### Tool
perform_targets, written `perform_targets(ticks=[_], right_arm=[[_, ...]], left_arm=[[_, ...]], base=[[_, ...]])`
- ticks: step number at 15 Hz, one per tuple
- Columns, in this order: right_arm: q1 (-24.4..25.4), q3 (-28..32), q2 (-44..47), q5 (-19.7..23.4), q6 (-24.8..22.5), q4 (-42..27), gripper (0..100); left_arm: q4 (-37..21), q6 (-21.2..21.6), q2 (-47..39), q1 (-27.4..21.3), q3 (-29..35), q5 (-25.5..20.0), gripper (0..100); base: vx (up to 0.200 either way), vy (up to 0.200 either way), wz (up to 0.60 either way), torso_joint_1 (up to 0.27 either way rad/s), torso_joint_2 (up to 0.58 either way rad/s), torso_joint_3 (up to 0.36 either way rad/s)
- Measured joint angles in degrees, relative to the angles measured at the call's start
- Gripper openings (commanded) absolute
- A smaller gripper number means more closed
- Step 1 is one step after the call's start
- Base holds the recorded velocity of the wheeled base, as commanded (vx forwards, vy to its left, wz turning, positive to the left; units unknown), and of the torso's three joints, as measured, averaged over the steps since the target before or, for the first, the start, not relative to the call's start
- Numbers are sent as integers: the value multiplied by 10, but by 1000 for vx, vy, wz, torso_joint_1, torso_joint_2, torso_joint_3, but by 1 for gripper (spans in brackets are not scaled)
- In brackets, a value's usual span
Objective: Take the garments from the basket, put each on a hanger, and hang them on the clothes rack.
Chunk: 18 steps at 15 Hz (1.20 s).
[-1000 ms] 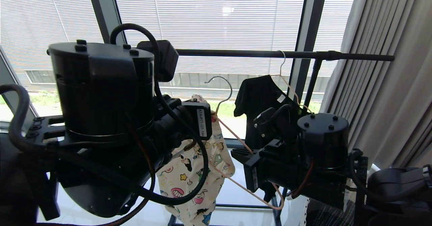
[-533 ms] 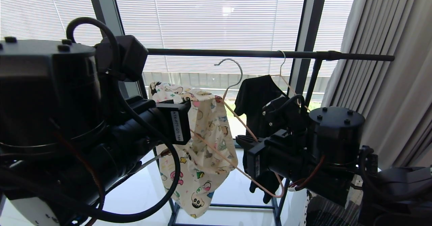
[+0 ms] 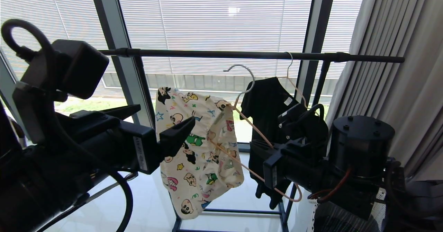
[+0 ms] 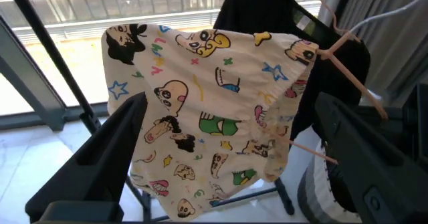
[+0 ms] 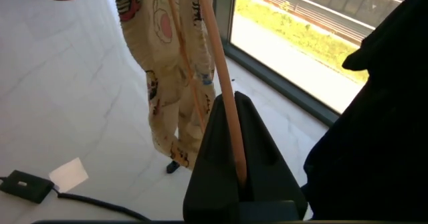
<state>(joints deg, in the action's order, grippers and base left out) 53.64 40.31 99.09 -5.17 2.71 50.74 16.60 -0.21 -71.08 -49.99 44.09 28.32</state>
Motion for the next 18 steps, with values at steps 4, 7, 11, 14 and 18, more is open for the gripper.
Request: perform_targets(ticks=[4,7,11,14,18], right_arm=[[-5,-72,-37,32,-10,1,0],[-7,-170,-84,97,-52,1,0],[4,-256,-131,152,-116,1,0],[30,-260,-139,152,-118,1,0],[73,-259,-140,149,-120,0,0]], left_arm=[[3,80,68,68,-72,-160,100],[3,186,110,107,-124,-334,100],[3,212,123,75,-176,-381,100],[3,214,92,33,-195,-381,100],[3,215,37,16,-200,-354,100]], base=[[0,0,0,0,0,0],[0,0,0,0,0,0],[0,0,0,0,0,0],[0,0,0,0,0,0],[0,0,0,0,0,0]])
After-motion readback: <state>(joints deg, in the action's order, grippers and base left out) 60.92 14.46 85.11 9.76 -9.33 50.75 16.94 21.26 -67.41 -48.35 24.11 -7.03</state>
